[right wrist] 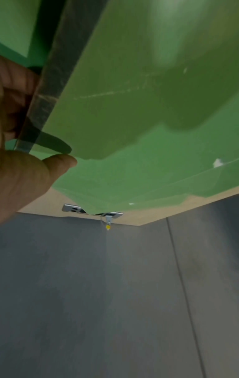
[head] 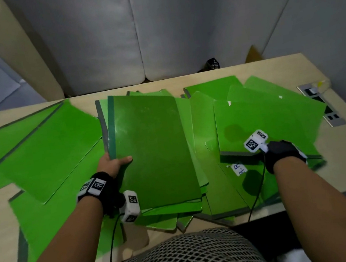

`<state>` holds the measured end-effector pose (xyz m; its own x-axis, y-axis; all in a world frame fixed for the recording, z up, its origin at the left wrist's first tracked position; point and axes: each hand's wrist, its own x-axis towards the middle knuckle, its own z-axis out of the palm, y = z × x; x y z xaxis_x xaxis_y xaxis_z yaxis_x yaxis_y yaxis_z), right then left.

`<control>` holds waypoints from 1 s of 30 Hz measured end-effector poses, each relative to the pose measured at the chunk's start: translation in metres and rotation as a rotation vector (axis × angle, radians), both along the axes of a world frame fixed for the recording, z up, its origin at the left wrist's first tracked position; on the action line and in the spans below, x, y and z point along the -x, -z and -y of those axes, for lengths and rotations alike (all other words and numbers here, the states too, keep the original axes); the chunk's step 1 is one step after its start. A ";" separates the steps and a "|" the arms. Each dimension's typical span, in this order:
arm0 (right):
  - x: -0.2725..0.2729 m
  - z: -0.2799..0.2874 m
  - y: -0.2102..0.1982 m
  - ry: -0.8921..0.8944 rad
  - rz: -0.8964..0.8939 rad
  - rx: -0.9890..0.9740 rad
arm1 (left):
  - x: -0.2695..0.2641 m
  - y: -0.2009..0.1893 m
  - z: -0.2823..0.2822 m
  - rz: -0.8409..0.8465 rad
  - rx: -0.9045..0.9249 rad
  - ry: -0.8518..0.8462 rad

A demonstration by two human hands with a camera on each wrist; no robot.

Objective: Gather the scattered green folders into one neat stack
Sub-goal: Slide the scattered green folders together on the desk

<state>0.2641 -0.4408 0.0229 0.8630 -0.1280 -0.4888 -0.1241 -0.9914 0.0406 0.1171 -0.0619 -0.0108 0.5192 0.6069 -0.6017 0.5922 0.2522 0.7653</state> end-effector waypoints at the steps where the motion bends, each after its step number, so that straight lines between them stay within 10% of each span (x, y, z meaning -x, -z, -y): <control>1: -0.001 0.000 -0.004 -0.016 -0.013 0.030 | -0.001 0.001 -0.001 -0.004 -0.002 0.001; 13: -0.019 -0.020 0.002 0.013 0.009 -0.040 | -0.003 0.008 -0.002 -0.049 -0.036 0.036; 19: -0.007 -0.120 0.001 0.872 0.008 -1.242 | 0.000 0.010 0.009 -0.075 -0.028 0.033; 25: 0.052 -0.192 0.012 1.165 -0.337 -1.394 | 0.009 0.012 0.005 -0.106 -0.019 0.041; 30: 0.021 -0.197 0.005 0.668 -0.382 -1.234 | 0.001 0.007 0.006 -0.115 -0.005 0.075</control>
